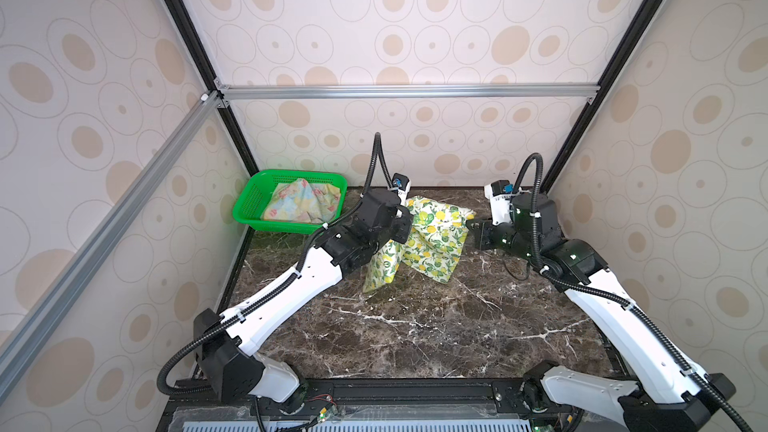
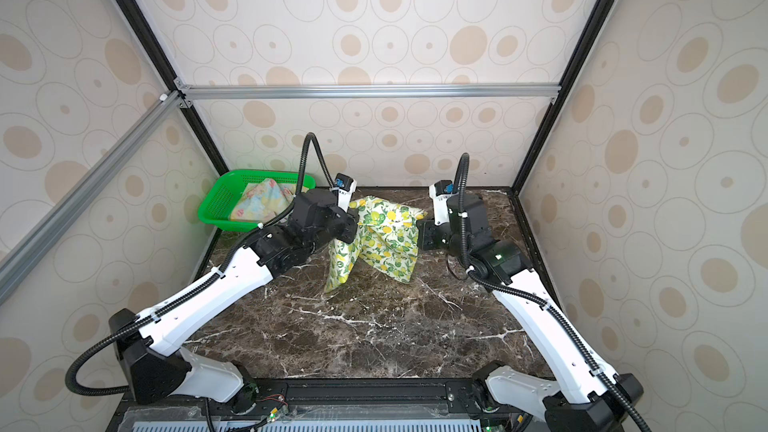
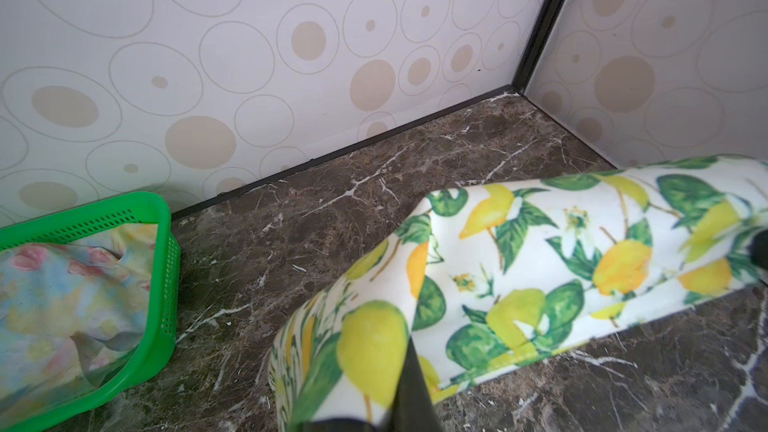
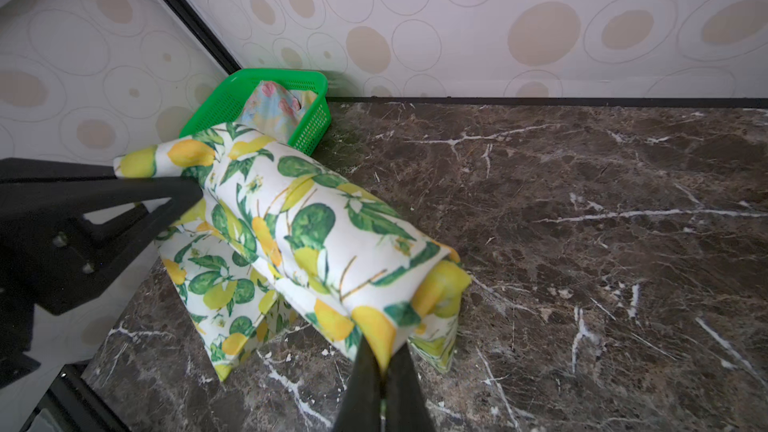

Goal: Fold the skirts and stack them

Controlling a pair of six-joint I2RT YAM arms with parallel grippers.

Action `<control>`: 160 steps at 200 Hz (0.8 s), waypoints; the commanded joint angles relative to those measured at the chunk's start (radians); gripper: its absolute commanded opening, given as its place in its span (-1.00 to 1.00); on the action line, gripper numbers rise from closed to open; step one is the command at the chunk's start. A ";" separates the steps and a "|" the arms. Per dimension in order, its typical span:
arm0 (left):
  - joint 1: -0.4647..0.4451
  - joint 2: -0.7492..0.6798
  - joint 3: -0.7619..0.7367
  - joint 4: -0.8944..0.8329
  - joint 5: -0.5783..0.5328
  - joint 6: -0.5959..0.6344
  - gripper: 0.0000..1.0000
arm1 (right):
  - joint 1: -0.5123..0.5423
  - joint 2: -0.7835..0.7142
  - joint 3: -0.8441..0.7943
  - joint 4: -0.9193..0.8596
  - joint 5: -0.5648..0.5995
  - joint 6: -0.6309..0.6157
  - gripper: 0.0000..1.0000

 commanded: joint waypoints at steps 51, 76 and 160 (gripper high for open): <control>0.016 -0.049 -0.028 -0.161 0.252 0.042 -1.00 | 0.024 -0.098 -0.099 -0.125 -0.010 0.123 -1.00; 0.020 0.012 -0.095 -0.033 0.292 0.040 0.41 | 0.025 -0.022 -0.109 -0.122 0.011 0.121 -1.00; 0.038 0.038 -0.338 0.033 0.230 -0.081 0.94 | 0.020 0.165 -0.229 -0.047 0.138 0.203 -1.00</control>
